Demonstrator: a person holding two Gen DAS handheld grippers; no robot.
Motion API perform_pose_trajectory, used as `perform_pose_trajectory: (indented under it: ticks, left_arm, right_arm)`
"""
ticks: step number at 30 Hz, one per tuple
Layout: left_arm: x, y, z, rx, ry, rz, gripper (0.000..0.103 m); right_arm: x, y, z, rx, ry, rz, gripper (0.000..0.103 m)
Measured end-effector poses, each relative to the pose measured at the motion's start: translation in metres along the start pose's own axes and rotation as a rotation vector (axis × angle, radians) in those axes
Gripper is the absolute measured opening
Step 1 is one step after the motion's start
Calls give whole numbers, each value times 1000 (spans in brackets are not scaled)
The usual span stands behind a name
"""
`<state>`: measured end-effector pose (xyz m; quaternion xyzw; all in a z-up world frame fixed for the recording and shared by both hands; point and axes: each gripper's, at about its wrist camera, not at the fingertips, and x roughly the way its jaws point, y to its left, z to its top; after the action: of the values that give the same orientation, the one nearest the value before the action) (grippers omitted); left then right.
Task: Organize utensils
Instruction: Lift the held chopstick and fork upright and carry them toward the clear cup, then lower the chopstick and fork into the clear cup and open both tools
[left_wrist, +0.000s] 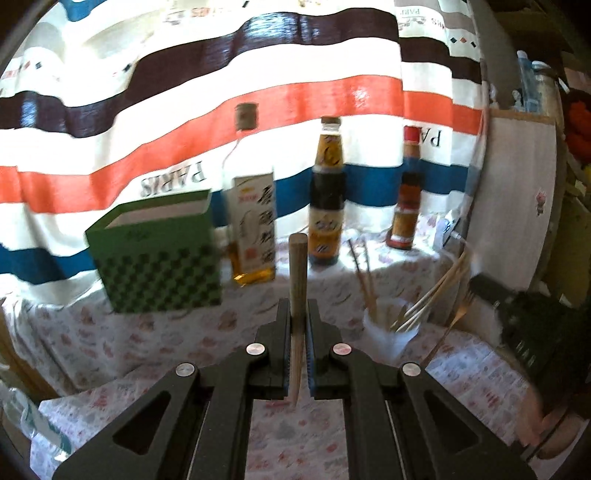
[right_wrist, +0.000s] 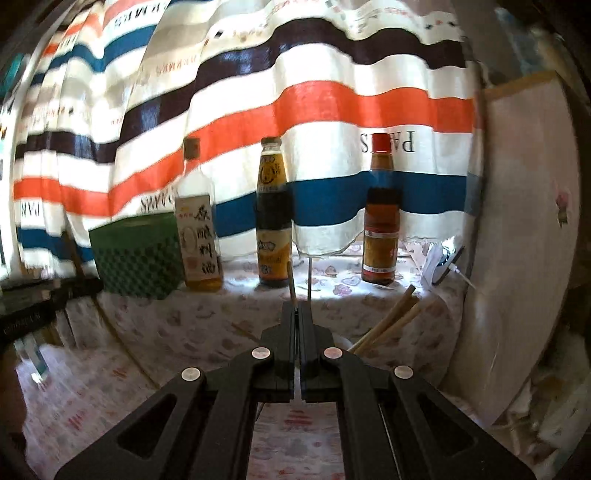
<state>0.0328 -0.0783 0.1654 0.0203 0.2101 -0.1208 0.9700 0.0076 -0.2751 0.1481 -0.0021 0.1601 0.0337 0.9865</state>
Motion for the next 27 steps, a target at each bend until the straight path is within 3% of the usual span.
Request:
perform_pose_trajectory:
  ticks: [4,9,16,22,27]
  left_arm:
    - [12,-14,14,1,-11,-7,6]
    - [27,-29,26,26,1,-89,6]
    - [30,-49,62,61,-85,-110,6]
    - [46,-54,74,12,-145,-158,6]
    - [78,-48,74,-46,-124,-223,6]
  right_arm:
    - [5,-4,11,-45,-10,-25,2]
    - [3,-4,32,-108,-74,-62,2]
    - [36,-14,47,-109,-40,-92,2]
    - [73,-35,41,-43,-1,-125,2]
    - [95,-49,31,-48,30,-97,2]
